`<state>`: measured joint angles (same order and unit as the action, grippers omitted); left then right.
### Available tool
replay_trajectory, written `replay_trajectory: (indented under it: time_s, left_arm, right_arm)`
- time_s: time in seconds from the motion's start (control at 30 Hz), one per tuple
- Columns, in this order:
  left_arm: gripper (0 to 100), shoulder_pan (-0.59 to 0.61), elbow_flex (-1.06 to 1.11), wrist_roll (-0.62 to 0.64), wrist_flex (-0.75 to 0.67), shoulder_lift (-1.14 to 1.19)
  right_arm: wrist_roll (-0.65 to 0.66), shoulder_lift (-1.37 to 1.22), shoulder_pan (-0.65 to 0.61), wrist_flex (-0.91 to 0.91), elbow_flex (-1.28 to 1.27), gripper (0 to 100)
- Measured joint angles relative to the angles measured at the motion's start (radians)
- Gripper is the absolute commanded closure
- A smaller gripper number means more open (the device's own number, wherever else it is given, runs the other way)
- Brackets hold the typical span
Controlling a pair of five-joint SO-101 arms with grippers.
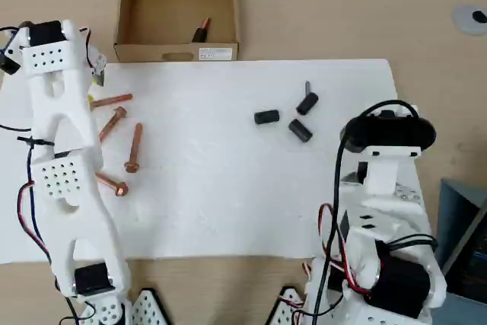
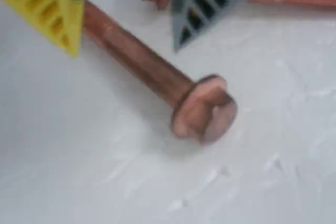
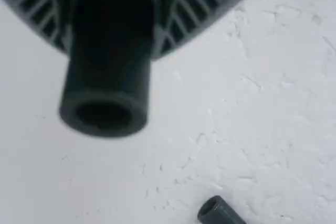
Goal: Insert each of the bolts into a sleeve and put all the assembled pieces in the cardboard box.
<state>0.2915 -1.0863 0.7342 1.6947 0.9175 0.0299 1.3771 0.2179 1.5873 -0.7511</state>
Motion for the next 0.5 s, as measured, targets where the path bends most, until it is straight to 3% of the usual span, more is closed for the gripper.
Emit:
replay_trajectory:
  time_s: [0.5]
  left_arm:
    - [90, -0.002, -0.011, 0.026, -0.044, 0.121]
  right_arm:
    - [0.000, 0.000, 0.000, 0.000, 0.000, 98.8]
